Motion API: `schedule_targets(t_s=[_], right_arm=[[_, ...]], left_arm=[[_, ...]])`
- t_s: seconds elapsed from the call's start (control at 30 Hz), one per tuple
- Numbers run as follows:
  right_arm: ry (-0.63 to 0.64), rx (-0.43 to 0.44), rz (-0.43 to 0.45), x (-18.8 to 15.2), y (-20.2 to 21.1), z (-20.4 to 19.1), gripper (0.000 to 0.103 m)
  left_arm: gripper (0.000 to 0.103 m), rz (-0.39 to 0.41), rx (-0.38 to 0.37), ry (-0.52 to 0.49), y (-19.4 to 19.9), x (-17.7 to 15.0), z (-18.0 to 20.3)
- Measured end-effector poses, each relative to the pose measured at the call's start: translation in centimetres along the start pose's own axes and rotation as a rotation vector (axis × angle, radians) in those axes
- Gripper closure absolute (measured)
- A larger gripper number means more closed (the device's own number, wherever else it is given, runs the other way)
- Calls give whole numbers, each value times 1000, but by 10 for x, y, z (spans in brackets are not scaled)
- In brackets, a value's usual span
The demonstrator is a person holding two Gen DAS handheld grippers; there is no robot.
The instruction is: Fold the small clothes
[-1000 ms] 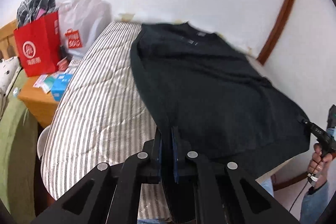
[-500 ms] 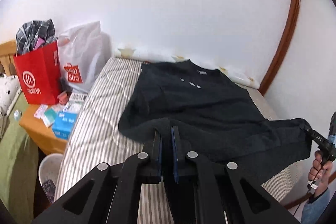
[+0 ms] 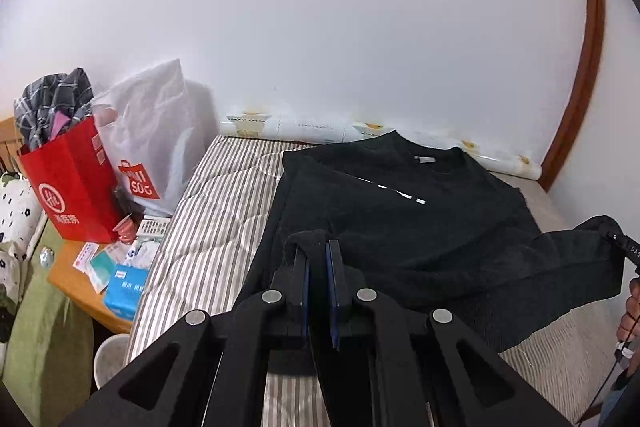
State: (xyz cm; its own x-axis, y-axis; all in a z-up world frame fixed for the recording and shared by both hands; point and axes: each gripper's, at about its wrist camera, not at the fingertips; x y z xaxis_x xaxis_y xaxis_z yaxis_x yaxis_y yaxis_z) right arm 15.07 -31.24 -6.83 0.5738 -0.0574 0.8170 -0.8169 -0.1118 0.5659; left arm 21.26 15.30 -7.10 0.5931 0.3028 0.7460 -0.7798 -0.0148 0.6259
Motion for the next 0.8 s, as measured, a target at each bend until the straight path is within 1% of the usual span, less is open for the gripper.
schedule_targets(t_s=[0.23,0.43,0.6,0.67,0.73,0.8], right_arm=[[29,-36,-57,18,-56,2,94],[27,-60,-132,16,-115,-2,94],[34,-89,-197,8,-154,-1,91],[42,-105,-217,5,-163,-1,91],[39,-107,-231,2,-165,1,88],[31,-90,-241,2,-162,3,82]], left_arm=[[95,-25,55,1,-63,17,6],[95,-83,88,-4,-107,14,2],[94,-134,96,4,-129,9,-3],[92,-145,102,9,-134,8,-3],[92,-150,100,9,-134,8,-2],[84,-164,84,12,-131,8,-3]])
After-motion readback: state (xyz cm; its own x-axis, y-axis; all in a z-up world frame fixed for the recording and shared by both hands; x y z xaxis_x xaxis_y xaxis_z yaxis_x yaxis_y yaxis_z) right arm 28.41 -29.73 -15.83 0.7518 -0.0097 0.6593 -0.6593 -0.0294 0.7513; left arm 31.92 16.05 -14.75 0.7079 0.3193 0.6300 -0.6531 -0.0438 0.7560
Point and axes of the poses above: each gripper's, at about its wrist camera, not at the fingertips, and y roughly against the way its jaws point, z to its right, x to its top, and after that the axes turned 9 degrees about y, right-handed
